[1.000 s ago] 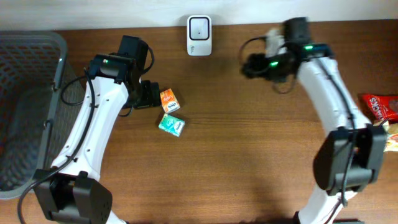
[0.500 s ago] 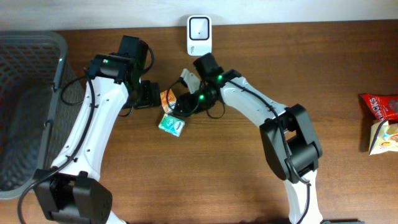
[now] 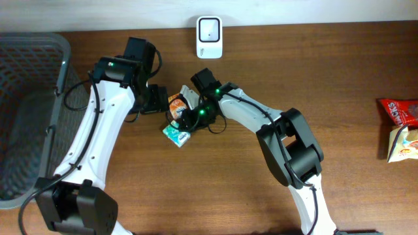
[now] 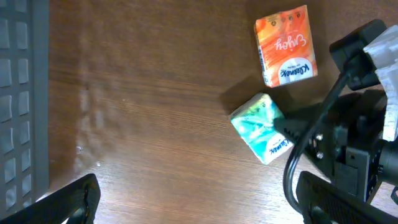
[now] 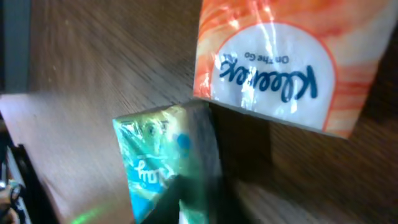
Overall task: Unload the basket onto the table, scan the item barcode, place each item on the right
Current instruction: 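Move the right gripper to the green Kleenex tissue pack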
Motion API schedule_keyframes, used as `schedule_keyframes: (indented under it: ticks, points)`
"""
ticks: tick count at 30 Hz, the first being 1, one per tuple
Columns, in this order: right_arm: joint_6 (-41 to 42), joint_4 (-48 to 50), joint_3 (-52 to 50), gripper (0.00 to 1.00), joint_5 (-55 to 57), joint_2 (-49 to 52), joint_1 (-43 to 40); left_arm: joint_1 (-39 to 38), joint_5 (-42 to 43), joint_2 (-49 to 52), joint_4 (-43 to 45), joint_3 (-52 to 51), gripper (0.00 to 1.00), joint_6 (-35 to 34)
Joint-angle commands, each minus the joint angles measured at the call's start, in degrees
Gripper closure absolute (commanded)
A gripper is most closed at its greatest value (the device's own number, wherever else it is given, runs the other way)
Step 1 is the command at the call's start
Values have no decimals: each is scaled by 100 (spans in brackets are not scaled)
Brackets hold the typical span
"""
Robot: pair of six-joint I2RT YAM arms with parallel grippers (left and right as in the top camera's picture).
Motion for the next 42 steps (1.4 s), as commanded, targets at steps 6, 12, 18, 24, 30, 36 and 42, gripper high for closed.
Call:
schedule_keyframes:
  ticks: [6,12,18,24,30,36,42]
  points:
    - [411,-761,52,96,474,-52,-658,20,-57,11,9,26,1,-76]
    - [367,-2015,52,96,1593,-498,-1370,20,-57,11,7,26,1,-76]
    - [22,-1969,52,86,1340,-925,-1130,20,-57,11,9,26,1,-76]
    - [634,-1266,50,73,1668,-916,-450,20,-57,11,9,26,1,-76]
    - [1202,-1086,44,94,2295,-734,-66,20,-57,11,9,26,1,-76]
    - [1207,-1108,28,96,2765,-433,-61,20,-57,11,9,26,1,-76]
    - [1207,-1360,28,96,3558,-433,-131,20,-57,11,9,26,1,-76]
